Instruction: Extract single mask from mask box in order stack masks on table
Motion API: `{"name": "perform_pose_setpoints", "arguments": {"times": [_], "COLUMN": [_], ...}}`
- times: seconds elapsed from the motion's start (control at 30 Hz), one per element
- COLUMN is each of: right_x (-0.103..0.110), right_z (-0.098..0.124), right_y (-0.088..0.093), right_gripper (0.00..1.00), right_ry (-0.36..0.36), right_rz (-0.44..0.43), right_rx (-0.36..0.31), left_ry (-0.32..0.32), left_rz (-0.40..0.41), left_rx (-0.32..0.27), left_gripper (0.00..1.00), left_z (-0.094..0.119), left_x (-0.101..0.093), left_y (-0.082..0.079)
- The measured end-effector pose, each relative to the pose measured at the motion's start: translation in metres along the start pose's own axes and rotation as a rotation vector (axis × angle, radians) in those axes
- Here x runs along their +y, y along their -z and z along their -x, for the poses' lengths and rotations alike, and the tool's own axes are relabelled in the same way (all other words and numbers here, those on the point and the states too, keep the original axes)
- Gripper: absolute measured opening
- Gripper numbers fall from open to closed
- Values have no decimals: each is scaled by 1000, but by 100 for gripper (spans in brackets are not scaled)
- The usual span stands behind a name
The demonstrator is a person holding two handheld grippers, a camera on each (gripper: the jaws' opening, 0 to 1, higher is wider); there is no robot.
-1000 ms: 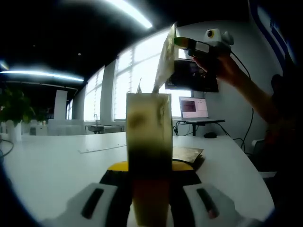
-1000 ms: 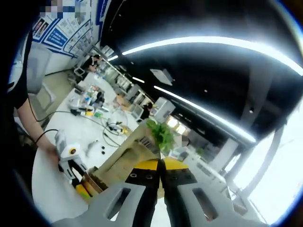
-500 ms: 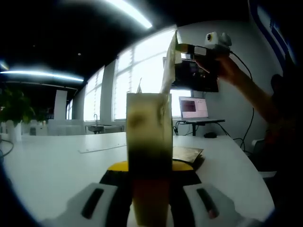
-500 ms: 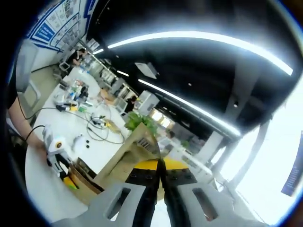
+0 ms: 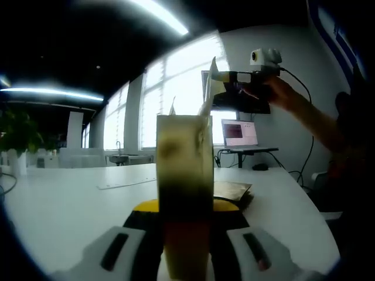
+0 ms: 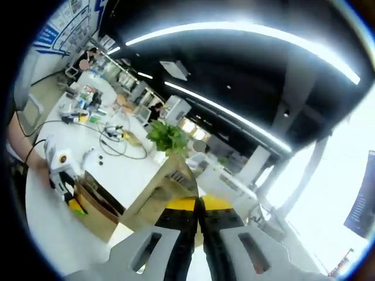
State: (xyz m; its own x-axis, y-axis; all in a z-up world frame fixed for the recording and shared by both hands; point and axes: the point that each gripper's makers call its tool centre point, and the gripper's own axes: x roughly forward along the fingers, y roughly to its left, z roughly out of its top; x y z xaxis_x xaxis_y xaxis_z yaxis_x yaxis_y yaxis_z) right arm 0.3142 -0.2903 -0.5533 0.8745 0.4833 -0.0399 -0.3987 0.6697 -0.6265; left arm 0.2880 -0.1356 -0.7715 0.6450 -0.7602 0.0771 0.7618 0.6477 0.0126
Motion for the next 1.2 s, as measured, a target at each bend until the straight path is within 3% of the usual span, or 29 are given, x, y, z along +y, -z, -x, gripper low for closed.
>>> {"name": "perform_pose_setpoints", "arguments": {"times": [0.63, 0.83, 1.2], "right_x": [-3, 3, -1], "right_z": [-20, -21, -44], "right_y": [84, 99, 130], "right_gripper": [0, 0, 0], "right_ry": [8, 14, 15], "right_rz": [-41, -40, 4], "right_rx": [169, 204, 283], "left_ry": [0, 0, 0], "left_rz": [1, 0, 0], "left_rx": [0, 0, 0], "left_gripper": [31, 31, 31], "left_z": [0, 0, 0], "left_x": [1, 1, 0], "left_y": [0, 0, 0]}}
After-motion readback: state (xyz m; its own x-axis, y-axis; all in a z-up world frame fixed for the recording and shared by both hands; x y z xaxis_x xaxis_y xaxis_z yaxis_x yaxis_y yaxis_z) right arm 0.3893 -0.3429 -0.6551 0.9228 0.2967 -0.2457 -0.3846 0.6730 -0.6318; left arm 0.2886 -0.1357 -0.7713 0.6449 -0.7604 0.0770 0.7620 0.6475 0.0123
